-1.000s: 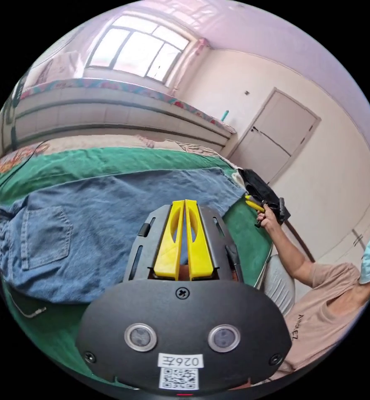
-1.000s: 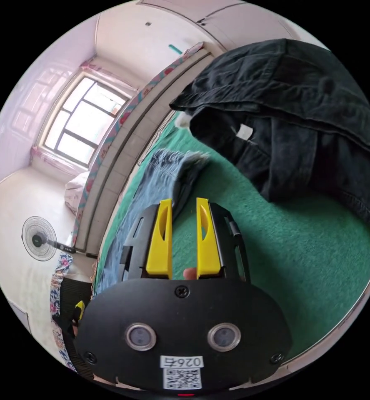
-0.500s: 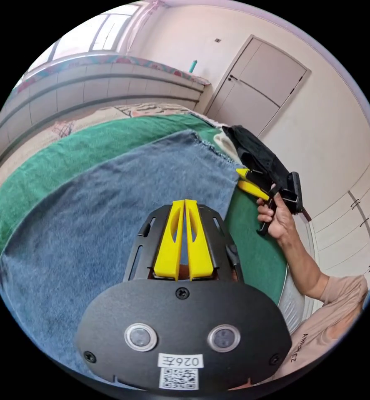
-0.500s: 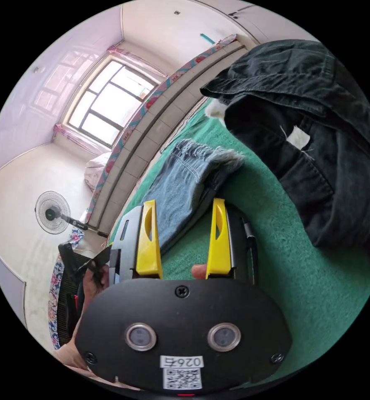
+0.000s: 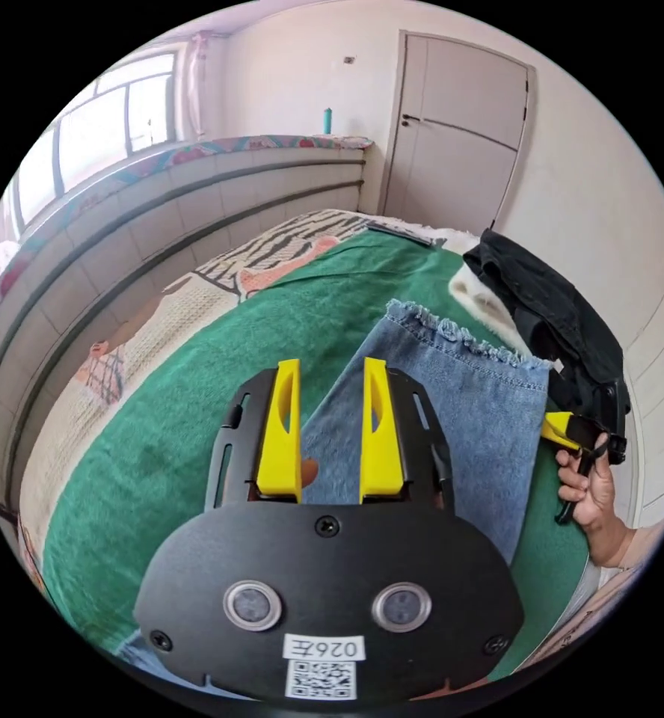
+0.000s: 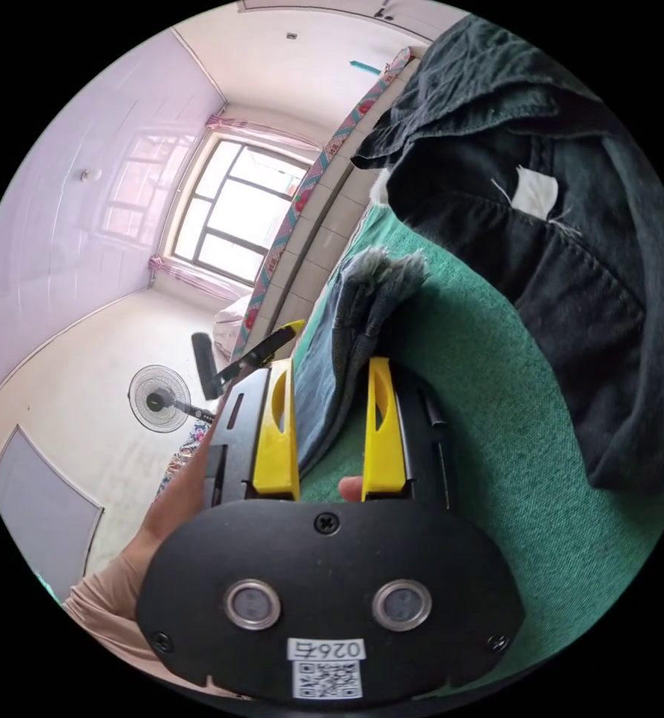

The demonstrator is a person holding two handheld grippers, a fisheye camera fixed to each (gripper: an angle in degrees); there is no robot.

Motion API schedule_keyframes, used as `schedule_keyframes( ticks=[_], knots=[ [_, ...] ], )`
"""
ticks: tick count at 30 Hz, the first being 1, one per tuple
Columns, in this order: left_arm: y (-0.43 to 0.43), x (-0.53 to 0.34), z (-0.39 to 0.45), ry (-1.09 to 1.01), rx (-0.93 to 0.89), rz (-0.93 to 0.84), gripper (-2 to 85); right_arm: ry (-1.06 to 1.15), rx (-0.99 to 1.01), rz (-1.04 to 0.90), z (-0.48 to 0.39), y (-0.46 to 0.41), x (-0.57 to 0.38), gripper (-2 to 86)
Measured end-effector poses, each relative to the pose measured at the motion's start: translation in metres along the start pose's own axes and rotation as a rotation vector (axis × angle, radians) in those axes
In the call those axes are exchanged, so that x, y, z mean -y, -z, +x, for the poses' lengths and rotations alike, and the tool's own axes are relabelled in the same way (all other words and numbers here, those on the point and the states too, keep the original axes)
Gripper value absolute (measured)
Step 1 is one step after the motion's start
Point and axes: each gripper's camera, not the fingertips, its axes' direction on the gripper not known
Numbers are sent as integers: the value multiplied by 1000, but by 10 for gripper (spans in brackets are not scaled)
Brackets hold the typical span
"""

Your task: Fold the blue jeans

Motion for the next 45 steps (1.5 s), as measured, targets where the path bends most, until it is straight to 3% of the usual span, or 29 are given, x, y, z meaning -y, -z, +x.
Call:
schedule_keyframes(
  ticks=[3, 6, 8, 9, 10, 13, 15, 21, 33, 39, 45],
  knots=[
    [-40, 38, 0, -16, -62, -131, 177, 28, 4, -8, -5, 17, 9, 128],
    [-48, 62, 10, -112, -10, -198, 185, 50, 46, -38, 2, 27, 15, 113],
    [-45, 69, 16, -224, -66, -200, 132, 42, 32, -47, 12, 35, 17, 96],
    [-47, 75, 20, -259, -181, -233, 88, 40, 29, -44, 15, 38, 17, 93],
    [-52, 79, 21, -237, -150, -260, 48, 39, 31, -37, 21, 43, 16, 84],
    [-58, 81, 17, -219, -72, -246, 74, 36, 40, -32, 43, 52, 14, 82],
    [-60, 82, 5, -141, -123, -250, 80, 32, 20, -52, 57, 49, 13, 85],
    [-53, 72, -7, -99, -159, -208, 8, 6, -14, -103, 126, 44, -5, 8],
    [-5, 52, -28, 46, -335, -75, -7, 40, 80, 29, 321, 82, -146, -13],
    [46, 14, -72, 88, -486, 76, -7, 296, -30, 111, 385, 66, -275, -13],
    [118, -71, -125, 120, -608, 274, -6, 778, -177, 192, 398, 21, -472, -12]
  ],
)
